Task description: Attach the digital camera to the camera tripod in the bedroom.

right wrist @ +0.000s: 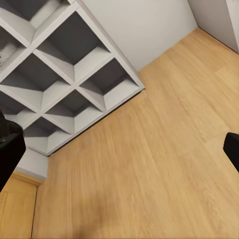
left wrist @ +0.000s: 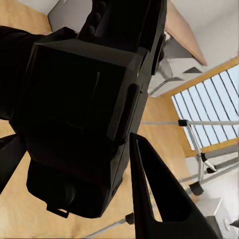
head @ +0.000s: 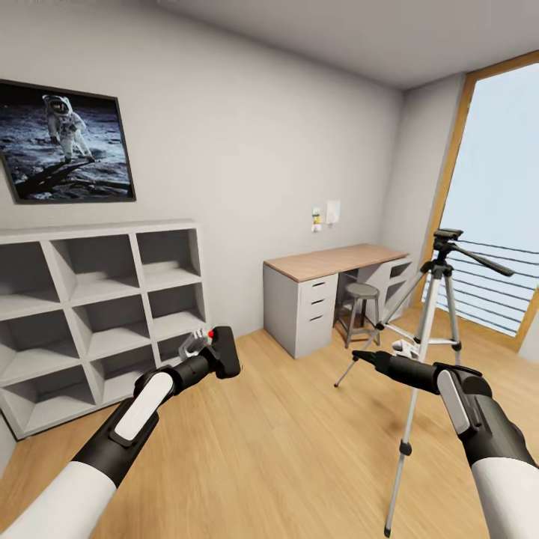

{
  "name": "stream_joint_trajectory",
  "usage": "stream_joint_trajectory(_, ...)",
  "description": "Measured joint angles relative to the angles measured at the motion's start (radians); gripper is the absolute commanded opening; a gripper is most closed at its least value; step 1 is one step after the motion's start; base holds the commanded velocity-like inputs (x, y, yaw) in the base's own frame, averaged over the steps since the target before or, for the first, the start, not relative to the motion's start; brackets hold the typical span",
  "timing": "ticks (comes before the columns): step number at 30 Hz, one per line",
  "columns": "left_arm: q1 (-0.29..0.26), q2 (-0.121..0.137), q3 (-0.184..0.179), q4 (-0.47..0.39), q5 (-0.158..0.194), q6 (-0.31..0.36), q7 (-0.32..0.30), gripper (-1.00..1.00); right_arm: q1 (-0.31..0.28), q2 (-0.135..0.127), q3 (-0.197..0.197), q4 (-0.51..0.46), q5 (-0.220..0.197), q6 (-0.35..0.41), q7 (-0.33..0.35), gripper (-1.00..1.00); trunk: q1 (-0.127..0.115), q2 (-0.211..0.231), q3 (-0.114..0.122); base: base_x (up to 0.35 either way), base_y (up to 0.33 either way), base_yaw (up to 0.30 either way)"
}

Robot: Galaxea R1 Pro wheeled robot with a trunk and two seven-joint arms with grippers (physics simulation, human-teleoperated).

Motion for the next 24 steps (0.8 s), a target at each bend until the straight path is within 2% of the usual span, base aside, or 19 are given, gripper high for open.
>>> stream_joint_trajectory(5, 0.0, 0.0, 0.0, 0.012, 0.002, 0.0, 0.073, -1.0, 0.0, 0.0, -0.002, 0.004, -0.004, 0.0, 0.0, 1.0, -0.019, 0.035, 0.016, 0.0, 0.0, 0.0)
stream_joint_trajectory(7, 0.0, -0.001, -0.002, 0.041, 0.004, 0.0, 0.098, -1.0, 0.0, -0.002, -0.004, 0.03, -0.005, 0.0, 0.0, 1.0, -0.027, 0.049, 0.022, 0.0, 0.0, 0.0)
stream_joint_trajectory(13, 0.0, 0.001, -0.003, 0.221, 0.002, 0.001, 0.105, -1.0, 0.0, -0.009, -0.004, 0.16, 0.0, -0.045, -0.05, 1.0, -0.05, 0.091, 0.041, 0.0, 0.0, 0.0)
stream_joint_trajectory(16, 0.0, 0.005, -0.003, 0.298, 0.001, 0.001, 0.104, -1.0, 0.0, -0.012, -0.003, 0.215, 0.002, -0.094, -0.093, 1.0, -0.061, 0.112, 0.05, 0.0, 0.0, 0.0)
stream_joint_trajectory(17, 0.0, 0.007, -0.004, 0.353, -0.001, 0.001, 0.104, -1.0, 0.0, -0.013, -0.003, 0.251, 0.004, -0.13, -0.123, 1.0, -0.065, 0.119, 0.053, 0.0, 0.0, 0.0)
stream_joint_trajectory(19, 0.0, 0.008, -0.007, 0.41, -0.002, 0.001, 0.104, -1.0, 0.0, -0.014, -0.001, 0.295, 0.009, -0.164, -0.154, 1.0, -0.065, 0.119, 0.053, 0.0, 0.0, 0.0)
stream_joint_trajectory(20, 0.0, 0.008, -0.009, 0.461, -0.007, 0.002, 0.105, -1.0, 0.0, -0.015, 0.0, 0.343, 0.024, -0.191, -0.181, 1.0, -0.065, 0.119, 0.053, 0.0, 0.0, 0.0)
stream_joint_trajectory(22, 0.0, 0.006, -0.012, 0.51, -0.018, 0.003, 0.106, -1.0, 0.0, -0.016, 0.001, 0.4, 0.05, -0.215, -0.204, 1.0, -0.065, 0.119, 0.053, 0.0, 0.0, 0.0)
stream_joint_trajectory(24, 0.0, 0.003, -0.018, 0.58, -0.043, 0.003, 0.109, -1.0, 0.0, -0.016, 0.003, 0.493, 0.118, -0.251, -0.23, 1.0, -0.065, 0.119, 0.053, 0.0, 0.0, 0.0)
